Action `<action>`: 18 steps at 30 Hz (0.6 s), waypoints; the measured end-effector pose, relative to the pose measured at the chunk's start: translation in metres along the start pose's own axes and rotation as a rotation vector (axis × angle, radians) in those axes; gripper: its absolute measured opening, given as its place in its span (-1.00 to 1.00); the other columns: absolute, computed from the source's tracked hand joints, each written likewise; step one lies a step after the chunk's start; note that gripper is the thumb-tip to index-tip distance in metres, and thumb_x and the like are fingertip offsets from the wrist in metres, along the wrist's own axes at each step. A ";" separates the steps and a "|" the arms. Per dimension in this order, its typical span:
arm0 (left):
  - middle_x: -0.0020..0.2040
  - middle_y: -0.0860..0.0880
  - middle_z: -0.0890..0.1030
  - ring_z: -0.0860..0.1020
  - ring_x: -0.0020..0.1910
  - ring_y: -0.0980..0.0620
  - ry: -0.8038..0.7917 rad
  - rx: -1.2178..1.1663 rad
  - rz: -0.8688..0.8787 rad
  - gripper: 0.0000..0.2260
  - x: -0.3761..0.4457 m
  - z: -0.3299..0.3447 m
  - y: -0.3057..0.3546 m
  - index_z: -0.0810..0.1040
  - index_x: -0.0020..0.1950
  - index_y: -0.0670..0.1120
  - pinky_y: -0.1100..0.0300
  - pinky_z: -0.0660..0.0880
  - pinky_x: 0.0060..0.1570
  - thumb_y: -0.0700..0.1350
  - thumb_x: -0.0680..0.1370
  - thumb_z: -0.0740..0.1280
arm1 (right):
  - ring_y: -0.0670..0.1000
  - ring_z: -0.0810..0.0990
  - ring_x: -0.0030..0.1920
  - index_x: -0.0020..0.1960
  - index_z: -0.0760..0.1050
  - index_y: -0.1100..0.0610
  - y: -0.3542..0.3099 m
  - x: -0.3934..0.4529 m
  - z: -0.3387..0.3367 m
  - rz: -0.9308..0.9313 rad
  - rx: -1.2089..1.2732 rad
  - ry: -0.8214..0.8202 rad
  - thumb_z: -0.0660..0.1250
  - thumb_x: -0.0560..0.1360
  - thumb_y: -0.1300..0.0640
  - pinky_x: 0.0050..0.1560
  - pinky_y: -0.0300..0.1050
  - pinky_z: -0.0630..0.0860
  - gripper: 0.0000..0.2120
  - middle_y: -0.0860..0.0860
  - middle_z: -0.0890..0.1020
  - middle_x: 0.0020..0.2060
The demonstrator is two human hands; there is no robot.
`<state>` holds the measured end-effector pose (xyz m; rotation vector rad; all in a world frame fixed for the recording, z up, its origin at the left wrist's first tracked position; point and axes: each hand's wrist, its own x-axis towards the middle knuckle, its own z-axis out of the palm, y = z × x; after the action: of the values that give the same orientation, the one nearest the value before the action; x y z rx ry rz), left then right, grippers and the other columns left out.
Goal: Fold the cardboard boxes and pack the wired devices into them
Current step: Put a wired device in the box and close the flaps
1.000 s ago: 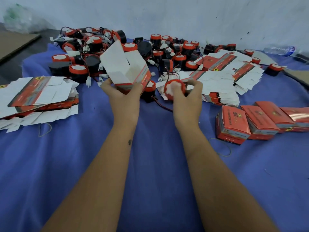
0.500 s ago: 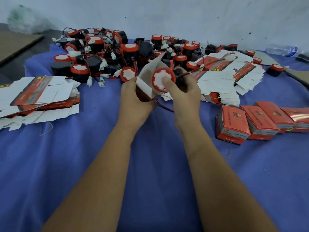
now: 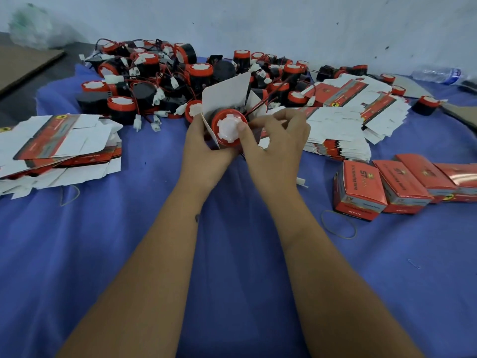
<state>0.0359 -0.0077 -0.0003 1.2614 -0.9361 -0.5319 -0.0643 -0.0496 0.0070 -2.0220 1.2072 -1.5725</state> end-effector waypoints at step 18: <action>0.17 0.10 0.62 0.58 0.13 0.18 -0.144 0.016 -0.091 -0.69 0.000 0.002 -0.003 0.44 0.37 0.00 0.29 0.52 0.07 -0.19 0.63 0.23 | -0.04 0.36 0.26 0.05 0.58 -0.02 -0.001 -0.003 -0.002 0.136 0.099 -0.153 0.33 0.50 0.12 0.20 -0.25 0.35 -0.85 0.02 0.43 0.28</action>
<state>0.0350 -0.0095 -0.0027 1.2973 -1.0079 -0.6960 -0.0658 -0.0465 0.0064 -1.9164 1.1594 -1.3604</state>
